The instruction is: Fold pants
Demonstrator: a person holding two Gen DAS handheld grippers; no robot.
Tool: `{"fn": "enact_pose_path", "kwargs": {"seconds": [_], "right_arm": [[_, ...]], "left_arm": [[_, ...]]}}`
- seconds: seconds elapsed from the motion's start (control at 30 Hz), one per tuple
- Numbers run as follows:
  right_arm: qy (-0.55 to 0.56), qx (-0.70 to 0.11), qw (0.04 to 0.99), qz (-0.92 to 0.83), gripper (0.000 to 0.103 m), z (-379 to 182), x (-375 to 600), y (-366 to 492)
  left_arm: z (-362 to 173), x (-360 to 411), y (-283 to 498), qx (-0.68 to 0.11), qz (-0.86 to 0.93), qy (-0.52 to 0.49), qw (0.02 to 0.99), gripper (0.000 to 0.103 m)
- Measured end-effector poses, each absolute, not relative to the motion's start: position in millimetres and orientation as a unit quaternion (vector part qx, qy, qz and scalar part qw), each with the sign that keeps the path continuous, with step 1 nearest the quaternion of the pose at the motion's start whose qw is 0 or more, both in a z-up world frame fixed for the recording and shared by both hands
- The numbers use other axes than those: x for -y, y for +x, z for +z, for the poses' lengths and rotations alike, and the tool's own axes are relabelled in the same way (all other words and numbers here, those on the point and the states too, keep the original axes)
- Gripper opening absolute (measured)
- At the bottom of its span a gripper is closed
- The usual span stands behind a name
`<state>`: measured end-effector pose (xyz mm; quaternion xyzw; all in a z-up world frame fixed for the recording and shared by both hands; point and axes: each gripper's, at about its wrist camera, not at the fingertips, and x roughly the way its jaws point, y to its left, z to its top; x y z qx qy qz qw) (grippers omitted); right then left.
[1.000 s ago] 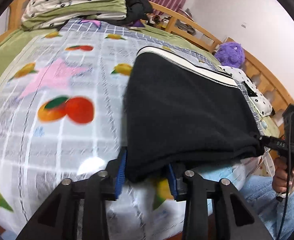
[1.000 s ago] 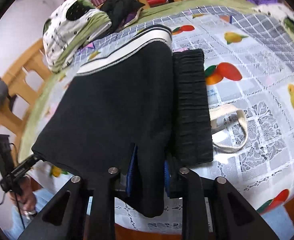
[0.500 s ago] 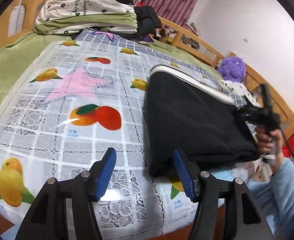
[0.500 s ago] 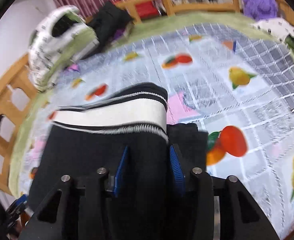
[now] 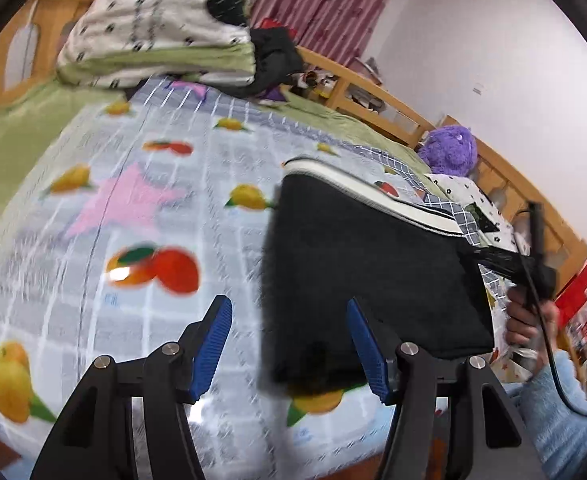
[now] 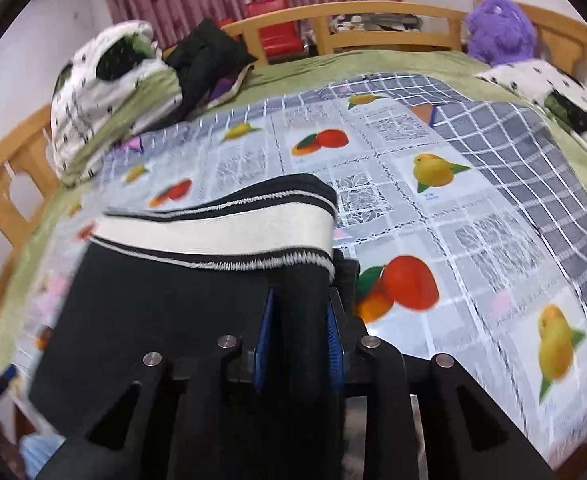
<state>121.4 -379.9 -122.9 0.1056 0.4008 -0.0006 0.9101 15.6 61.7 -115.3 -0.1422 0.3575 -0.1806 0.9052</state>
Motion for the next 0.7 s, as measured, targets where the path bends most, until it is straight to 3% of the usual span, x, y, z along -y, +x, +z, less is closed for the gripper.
{"fn": "enact_pose_path", "kwargs": {"seconds": [0.17,0.3,0.43,0.63,0.67,0.7], "right_arm": [[0.068,-0.374,0.925,0.020,0.027,-105,352,57],[0.020,-0.415,0.909,0.017,0.028,-147,327,32],[-0.023,-0.402,0.915,-0.013,0.028,-162,313,13],[0.031,-0.396,0.918,0.019,0.027,-140,335,4],[0.035,-0.377,0.926,0.011,0.031,-131,341,4],[0.037,-0.355,0.934,0.002,0.046,-121,347,5]], "left_arm": [[-107,-15,35,-0.362,-0.229,-0.109,0.897,0.058],[-145,17,39,-0.404,-0.208,-0.048,0.890,0.058],[-159,22,14,-0.383,-0.198,-0.015,0.902,0.058],[-132,-2,19,-0.396,-0.224,-0.079,0.887,0.058],[-127,-5,25,-0.393,-0.226,-0.092,0.887,0.062],[-122,-7,35,-0.391,-0.226,-0.100,0.887,0.064]]}}
